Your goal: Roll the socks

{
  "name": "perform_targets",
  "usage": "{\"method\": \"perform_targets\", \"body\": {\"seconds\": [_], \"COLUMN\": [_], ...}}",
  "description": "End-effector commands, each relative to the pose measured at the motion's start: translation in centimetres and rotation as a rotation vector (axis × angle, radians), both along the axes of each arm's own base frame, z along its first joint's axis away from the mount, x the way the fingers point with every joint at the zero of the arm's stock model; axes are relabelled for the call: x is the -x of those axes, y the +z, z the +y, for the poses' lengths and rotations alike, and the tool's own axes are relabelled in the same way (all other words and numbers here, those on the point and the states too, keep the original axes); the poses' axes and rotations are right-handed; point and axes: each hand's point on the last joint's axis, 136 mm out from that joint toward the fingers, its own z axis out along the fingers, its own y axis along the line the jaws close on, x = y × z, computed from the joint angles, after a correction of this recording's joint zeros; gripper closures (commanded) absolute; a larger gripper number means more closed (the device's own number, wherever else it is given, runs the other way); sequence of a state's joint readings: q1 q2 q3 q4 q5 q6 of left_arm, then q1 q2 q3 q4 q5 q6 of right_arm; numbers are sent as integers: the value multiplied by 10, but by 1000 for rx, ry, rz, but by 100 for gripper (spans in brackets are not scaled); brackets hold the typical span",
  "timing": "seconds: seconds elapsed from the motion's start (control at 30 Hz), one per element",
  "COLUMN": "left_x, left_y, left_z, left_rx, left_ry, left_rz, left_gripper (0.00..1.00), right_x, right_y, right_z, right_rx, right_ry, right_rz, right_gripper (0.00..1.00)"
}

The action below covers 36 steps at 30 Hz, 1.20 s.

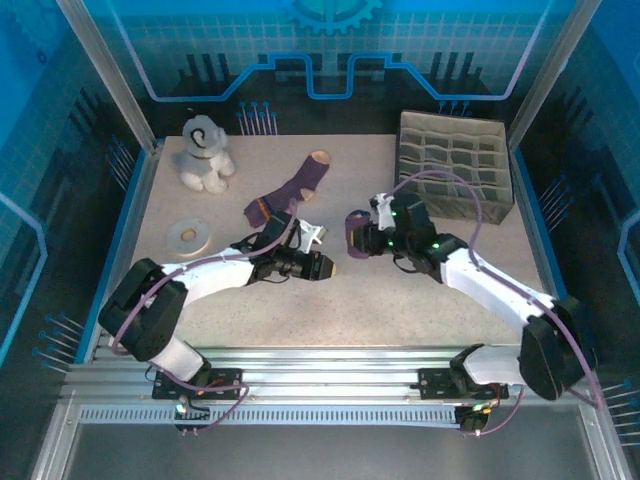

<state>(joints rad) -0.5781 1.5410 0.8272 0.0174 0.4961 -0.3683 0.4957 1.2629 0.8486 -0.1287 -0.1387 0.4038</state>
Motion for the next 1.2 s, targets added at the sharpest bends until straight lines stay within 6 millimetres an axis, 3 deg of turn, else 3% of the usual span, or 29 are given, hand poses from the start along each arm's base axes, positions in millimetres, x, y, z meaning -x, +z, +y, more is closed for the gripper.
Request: {"method": "perform_targets", "body": {"seconds": [0.0,0.17,0.27,0.47,0.57,0.63,0.83,1.03,1.17], "left_x": [-9,-25,-39,-78,-102,-116,-159,-195,-212], "left_y": [34,66,77,84,75,72,55,39,29], "left_z": [1,-5,-13,-39,-56,-69,-95,-121,-131], "left_rx": [-8,20,22,0,-21,-8,6,25,39], "left_ry": [-33,-22,-21,-15,-10,-7,21,38,57], "left_rz": [-129,-219,-233,-175,-88,-75,-65,-40,-38], "left_gripper": [82,74,72,66,66,68,71,70,70], "right_x": [-2,-1,-23,-84,-116,-139,-187,-221,-226], "right_y": [38,78,84,84,77,83,71,40,28], "right_z": [-8,-25,-48,-98,-128,-145,-175,-185,-176], "right_rx": [32,101,131,214,263,285,345,351,301], "right_ry": [136,227,175,14,-103,-169,-237,-222,-173], "right_rz": [-269,-613,-646,-660,-640,-659,-641,-579,-579], "right_gripper": [94,90,91,92,92,92,92,92,91]}}
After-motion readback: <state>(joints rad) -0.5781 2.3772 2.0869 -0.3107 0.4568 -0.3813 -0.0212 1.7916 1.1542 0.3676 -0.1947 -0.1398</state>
